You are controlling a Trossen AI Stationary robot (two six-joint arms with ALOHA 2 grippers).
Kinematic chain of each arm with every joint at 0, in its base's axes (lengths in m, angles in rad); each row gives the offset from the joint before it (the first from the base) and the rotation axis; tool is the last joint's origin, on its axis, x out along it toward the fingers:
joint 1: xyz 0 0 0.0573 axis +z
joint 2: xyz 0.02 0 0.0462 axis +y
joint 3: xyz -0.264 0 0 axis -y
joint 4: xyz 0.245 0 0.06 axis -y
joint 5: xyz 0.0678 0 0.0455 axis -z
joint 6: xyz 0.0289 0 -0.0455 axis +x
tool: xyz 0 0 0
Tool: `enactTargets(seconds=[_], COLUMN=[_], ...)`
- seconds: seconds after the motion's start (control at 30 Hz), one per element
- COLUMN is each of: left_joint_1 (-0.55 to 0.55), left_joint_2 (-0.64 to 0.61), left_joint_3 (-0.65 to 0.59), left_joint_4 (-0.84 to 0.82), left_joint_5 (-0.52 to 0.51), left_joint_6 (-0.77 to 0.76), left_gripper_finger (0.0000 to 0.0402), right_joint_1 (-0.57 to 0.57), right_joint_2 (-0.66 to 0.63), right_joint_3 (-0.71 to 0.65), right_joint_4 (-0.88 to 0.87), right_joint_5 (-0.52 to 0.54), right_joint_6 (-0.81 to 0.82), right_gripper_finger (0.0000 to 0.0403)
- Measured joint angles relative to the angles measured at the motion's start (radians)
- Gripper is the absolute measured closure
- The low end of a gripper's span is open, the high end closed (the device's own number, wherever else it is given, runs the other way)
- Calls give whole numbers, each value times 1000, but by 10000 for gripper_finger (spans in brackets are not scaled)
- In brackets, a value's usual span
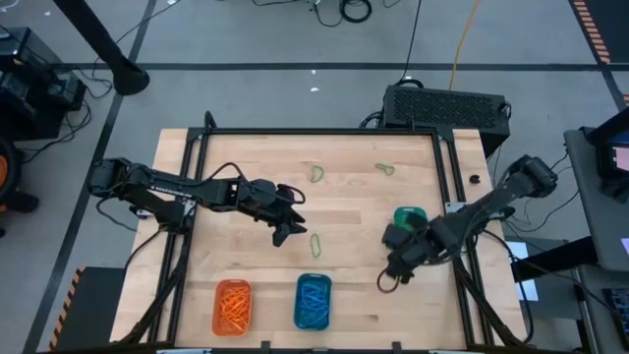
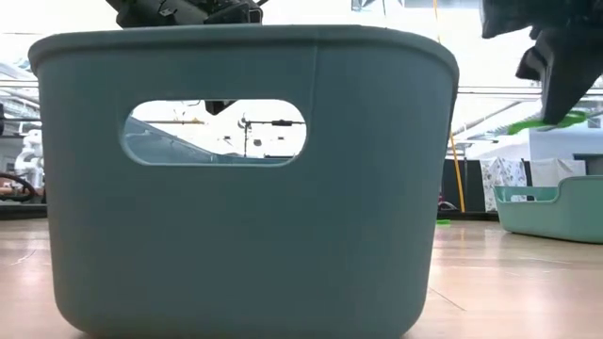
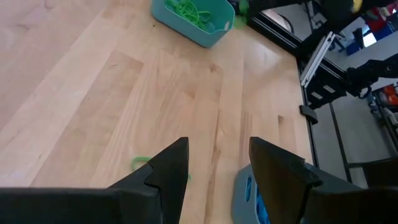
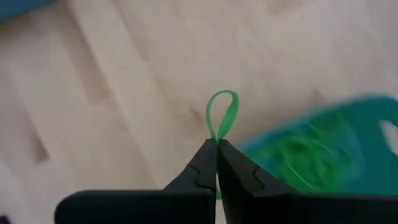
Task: Sort rubber bands into baskets
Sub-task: Put the green rubber band into the green bin
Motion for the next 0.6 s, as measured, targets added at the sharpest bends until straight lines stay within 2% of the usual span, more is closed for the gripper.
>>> enactTargets(seconds=[0.3, 0.6], left_joint_1=[0, -1], left_joint_2=[0, 0], left_joint_3=[0, 0], left_joint_4=[0, 0], left_joint_5=[-1, -1], left_joint_6=[-8, -34], left_gripper_finger=[226, 226], right_joint_1=[-76, -99], right_joint_2=[-72, -65], right_joint_3=[0, -85], right_joint_4=[-244, -239], right_joint_5=[-2, -13], right_joint_6=[32, -19], right_gripper_finger=[403, 400])
